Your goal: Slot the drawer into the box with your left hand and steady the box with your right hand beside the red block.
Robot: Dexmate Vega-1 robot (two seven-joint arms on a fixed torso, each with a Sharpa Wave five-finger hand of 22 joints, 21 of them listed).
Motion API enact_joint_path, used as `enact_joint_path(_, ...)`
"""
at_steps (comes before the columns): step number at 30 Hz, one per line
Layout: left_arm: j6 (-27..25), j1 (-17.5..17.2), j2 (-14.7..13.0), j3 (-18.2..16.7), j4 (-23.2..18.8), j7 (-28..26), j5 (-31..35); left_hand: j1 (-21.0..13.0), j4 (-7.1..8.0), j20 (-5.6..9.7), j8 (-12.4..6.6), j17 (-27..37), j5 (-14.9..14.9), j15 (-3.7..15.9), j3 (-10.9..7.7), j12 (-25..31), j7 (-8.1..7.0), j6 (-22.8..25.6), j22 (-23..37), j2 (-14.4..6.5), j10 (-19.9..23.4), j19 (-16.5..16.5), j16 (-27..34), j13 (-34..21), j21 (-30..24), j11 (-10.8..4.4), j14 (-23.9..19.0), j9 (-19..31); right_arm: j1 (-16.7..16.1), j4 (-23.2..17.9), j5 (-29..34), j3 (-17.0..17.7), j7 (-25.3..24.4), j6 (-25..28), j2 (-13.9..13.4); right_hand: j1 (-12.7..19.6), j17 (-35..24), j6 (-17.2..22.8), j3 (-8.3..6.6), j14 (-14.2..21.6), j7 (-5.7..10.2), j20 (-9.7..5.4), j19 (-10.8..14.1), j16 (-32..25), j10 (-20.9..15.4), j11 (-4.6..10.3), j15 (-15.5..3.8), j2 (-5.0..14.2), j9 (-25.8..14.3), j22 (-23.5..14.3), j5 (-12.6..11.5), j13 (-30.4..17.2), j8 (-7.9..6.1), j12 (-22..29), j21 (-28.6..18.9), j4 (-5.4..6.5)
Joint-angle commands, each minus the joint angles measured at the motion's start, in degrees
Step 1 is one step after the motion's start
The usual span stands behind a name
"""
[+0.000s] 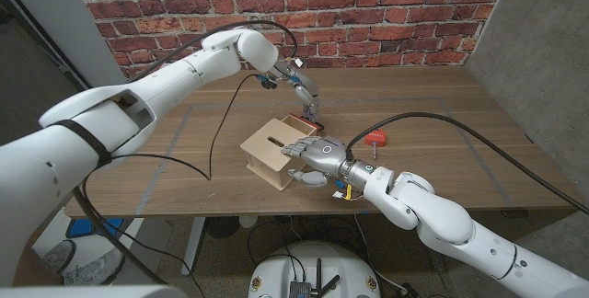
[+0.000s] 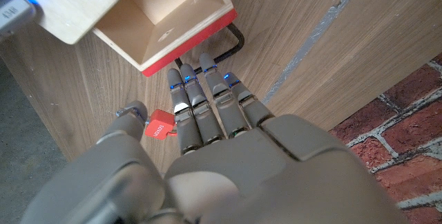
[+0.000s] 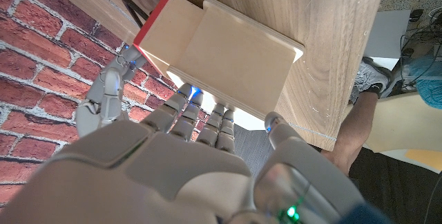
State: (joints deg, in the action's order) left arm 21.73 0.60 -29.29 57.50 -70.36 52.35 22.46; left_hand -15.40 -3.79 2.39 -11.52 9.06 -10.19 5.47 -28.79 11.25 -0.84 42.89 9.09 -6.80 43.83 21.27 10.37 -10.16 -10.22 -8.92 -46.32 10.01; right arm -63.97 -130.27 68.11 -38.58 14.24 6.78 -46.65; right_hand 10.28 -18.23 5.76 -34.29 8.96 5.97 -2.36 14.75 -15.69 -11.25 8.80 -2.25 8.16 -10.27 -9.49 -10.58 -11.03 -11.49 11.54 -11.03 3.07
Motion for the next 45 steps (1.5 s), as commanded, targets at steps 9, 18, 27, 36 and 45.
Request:
enact_joint_path(9,2.5,1.0,1.1,0.7,3.4,0.6,-1.6,2.2,-0.54,8.76,-0.75,0.4,0.0,6.57,-2.66,1.2,0.46,5.6,0.2,-1.1,6.7,2.6,0.4,-0.1,-0.4,-0.90,-5.4,0.2,1.2,0.5,-0.2,-0.5,0.8,-0.3,0.4,1.0,-0.4,0.4,-0.52,0.1,0.08,-7.99,0.6,-0.4,-0.4,0.41,-7.64,3.29,-0.3,-0.1,0.1,-0.4,-0.11,0.3,-0.1,0.19)
enact_joint_path(18,2.6,1.3,1.3,1.0,4.0,0.7,-1.6,2.6,-0.74,8.90,-0.77,0.4,0.0,6.65,-3.33,1.2,0.43,6.7,0.2,-1.2,7.8,2.8,0.4,-0.1,-0.4,-0.94,-6.4,0.2,1.3,0.7,-0.7,-0.4,0.5,-0.2,0.5,1.1,-0.5,0.4,-0.59,0.1,0.09,-7.95,0.6,-0.5,-0.4,0.35,-7.58,3.23,-0.3,-0.1,0.2,-0.5,-0.05,0.3,-0.1,0.17)
enact_joint_path(27,2.4,1.5,1.5,1.2,4.3,0.4,-1.3,2.9,-0.97,8.98,-0.62,0.3,0.0,6.72,-4.01,1.0,0.39,7.4,0.2,-1.2,8.5,3.0,0.3,-0.1,-0.3,-0.93,-7.3,0.2,1.4,0.8,-1.1,-0.4,0.3,-0.2,0.5,1.2,-0.6,0.5,-0.60,-0.1,0.09,-7.94,0.7,-0.5,-0.5,0.31,-7.62,3.17,-0.3,-0.1,0.2,-0.5,0.00,0.3,0.0,0.19)
enact_joint_path(36,2.4,1.4,1.6,1.8,4.5,-1.2,0.4,3.4,-2.00,9.12,0.51,0.2,0.1,6.79,-4.92,-0.4,0.49,5.6,0.2,-0.3,6.4,3.1,-0.5,-0.1,-0.2,-0.54,-6.1,0.2,1.4,0.8,-1.3,-0.4,0.1,-0.2,0.2,1.4,-0.8,0.5,-0.58,-0.1,0.00,-7.91,0.7,-0.6,-0.4,0.30,-7.58,3.04,-0.3,-0.1,0.3,-0.5,0.05,0.3,0.0,0.12)
enact_joint_path(45,1.8,1.5,1.9,1.9,4.4,-1.2,0.7,3.8,-2.76,9.11,1.06,0.2,0.1,6.83,-5.59,-1.0,0.24,4.0,0.2,0.2,4.4,2.9,-0.8,-0.1,-0.1,-0.53,-4.4,0.2,1.4,0.8,-1.6,-0.4,0.0,-0.3,0.0,1.6,-0.9,0.5,-0.57,-0.2,-0.02,-7.90,0.7,-0.7,-0.4,0.25,-7.40,2.97,-0.3,-0.1,0.3,-0.5,0.11,0.2,0.0,-0.04)
